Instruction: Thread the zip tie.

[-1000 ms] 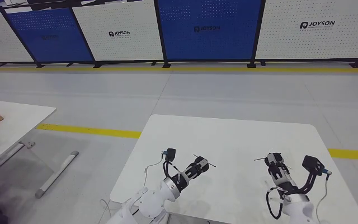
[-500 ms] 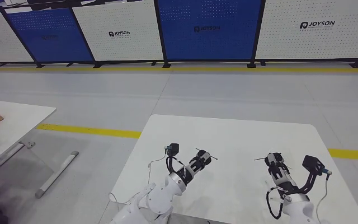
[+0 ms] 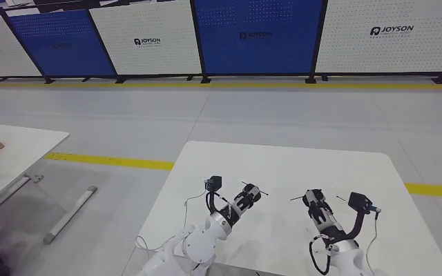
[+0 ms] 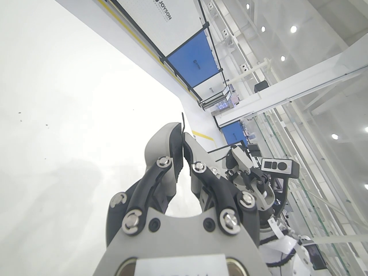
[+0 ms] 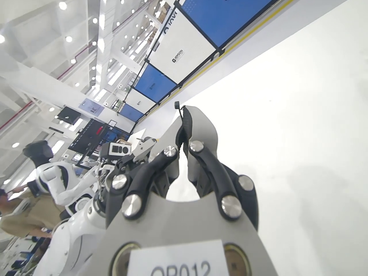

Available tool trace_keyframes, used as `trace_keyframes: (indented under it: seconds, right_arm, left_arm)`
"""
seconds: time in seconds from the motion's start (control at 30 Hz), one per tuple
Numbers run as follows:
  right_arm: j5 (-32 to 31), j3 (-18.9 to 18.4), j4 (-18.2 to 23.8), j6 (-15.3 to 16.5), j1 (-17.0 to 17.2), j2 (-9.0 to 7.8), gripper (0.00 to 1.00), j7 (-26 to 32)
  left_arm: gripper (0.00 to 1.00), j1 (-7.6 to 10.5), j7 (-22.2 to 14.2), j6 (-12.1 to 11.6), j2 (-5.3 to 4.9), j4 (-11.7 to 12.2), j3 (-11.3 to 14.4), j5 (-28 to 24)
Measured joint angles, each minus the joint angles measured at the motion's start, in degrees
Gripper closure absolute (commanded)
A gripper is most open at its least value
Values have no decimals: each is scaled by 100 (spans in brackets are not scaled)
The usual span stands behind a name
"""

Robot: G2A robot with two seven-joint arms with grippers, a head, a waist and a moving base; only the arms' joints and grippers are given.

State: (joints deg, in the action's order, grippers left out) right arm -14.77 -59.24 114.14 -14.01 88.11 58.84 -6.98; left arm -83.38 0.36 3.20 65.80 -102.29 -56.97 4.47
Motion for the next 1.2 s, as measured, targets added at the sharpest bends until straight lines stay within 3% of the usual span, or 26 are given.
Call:
trace_keyframes:
  seconds: [0.17, 0.97, 1.2]
  right_arm:
    - [109, 467, -301, -79, -336, 184, 100, -218]
    - [129, 452, -304, -85, -333, 189, 100, -223]
    - [164, 675, -363, -239, -335, 384, 100, -1009]
  left_arm:
    - [100, 0, 0, 0, 0, 0, 0, 0]
    - [100, 0, 0, 0, 0, 0, 0, 0]
    - [100, 0, 0, 0, 0, 0, 0, 0]
